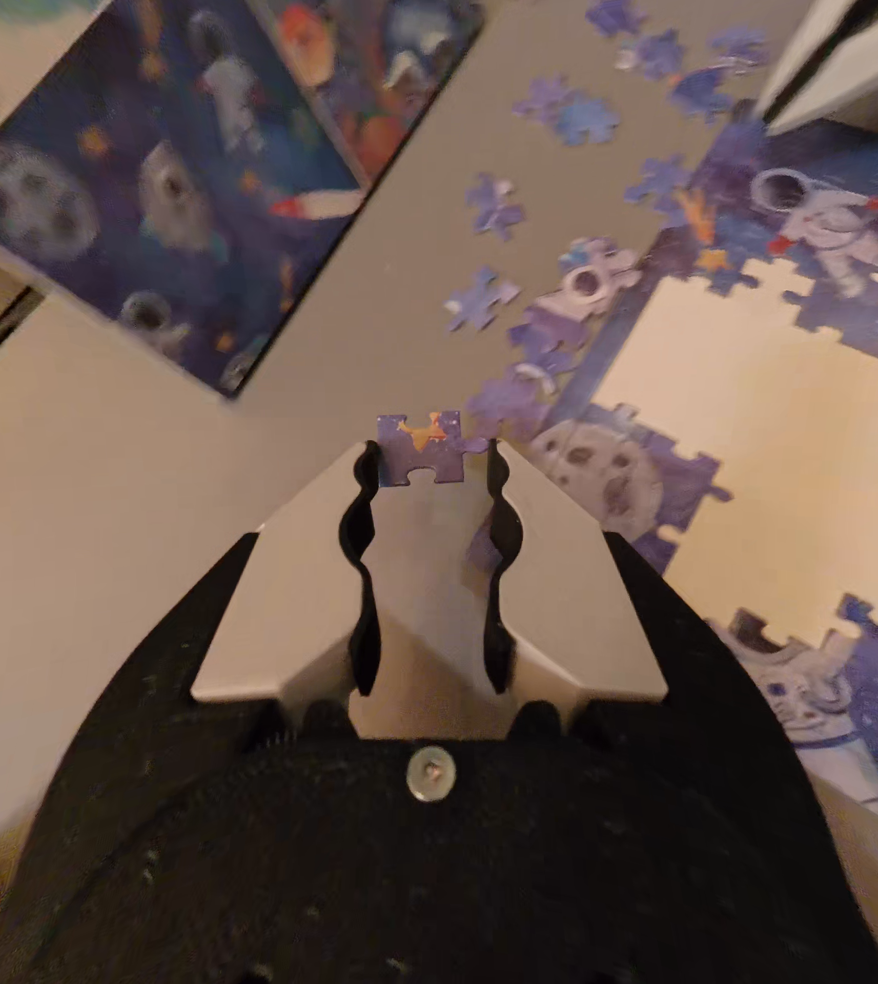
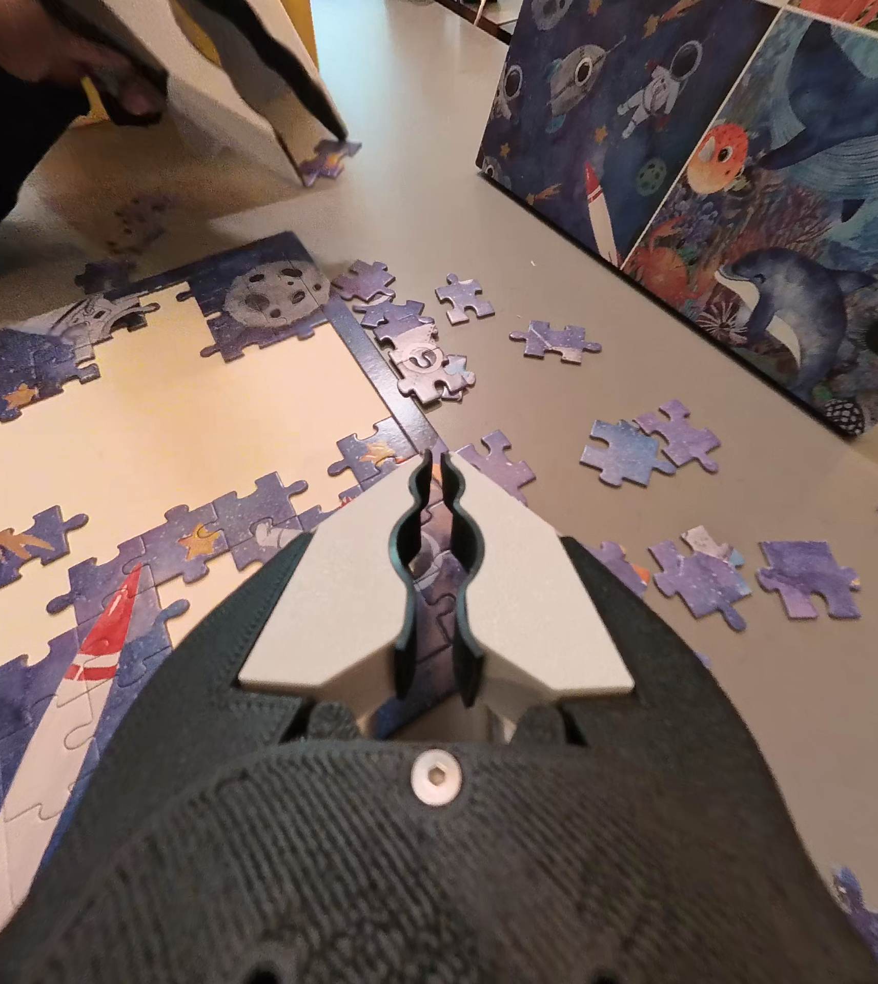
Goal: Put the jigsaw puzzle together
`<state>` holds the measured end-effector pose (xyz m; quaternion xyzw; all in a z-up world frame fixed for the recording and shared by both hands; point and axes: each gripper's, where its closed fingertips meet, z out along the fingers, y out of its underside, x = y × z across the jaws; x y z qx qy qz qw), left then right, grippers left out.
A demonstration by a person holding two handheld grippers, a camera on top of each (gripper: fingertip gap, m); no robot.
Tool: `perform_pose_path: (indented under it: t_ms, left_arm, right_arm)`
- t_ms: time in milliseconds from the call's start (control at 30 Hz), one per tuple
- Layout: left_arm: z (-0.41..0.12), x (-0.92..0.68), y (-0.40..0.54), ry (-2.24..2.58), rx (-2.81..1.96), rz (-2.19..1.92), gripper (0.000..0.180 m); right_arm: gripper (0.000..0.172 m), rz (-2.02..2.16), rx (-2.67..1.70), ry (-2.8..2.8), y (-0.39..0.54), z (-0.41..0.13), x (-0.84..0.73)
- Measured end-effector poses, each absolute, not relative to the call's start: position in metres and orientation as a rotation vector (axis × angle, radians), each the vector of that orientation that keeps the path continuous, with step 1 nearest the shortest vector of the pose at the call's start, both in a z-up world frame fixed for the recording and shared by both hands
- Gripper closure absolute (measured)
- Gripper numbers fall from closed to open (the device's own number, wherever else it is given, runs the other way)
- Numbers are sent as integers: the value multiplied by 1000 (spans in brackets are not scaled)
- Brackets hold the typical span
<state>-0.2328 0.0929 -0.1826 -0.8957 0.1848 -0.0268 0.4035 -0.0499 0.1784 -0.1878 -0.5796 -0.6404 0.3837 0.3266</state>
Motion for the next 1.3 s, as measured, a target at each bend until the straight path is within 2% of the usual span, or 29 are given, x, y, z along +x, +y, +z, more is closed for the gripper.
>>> perform_pose_path:
  t_ms: [167, 367, 667, 1300]
  left_arm:
    - [-198, -277, 83, 274, -2280, -128, 140]
    - [-223, -268, 83, 352, -2366, -105, 136]
    - [-203, -250, 95, 369, -2255, -118, 133]
    - [-215, -199, 104, 541, -2243, -140, 134]
  right_arm:
    - [170, 1005, -1517, -1692, 175, -190, -51]
    - [171, 1001, -1500, -1686, 175, -185, -50]
    - [170, 992, -1510, -1656, 183, -182, -48]
    - [170, 979, -1517, -1675, 180, -188, -50]
